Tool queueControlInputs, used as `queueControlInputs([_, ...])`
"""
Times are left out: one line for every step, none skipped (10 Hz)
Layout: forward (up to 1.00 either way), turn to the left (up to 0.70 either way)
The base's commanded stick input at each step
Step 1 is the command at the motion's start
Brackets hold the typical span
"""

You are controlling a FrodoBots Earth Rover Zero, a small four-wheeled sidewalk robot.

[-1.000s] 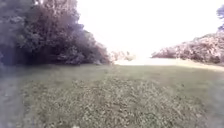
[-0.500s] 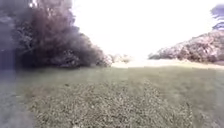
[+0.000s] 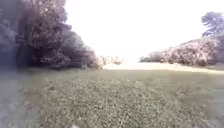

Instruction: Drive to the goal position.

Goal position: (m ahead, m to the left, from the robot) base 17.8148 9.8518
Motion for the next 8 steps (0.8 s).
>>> queueControlInputs([0.7,0.0])
queueControlInputs([0.7,0.0])
queueControlInputs([0.7,0.0])
queueControlInputs([0.7,0.0])
queueControlInputs([0.7,0.0])
queueControlInputs([0.7,0.0])
queueControlInputs([0.7,0.0])
queueControlInputs([0.7,0.0])
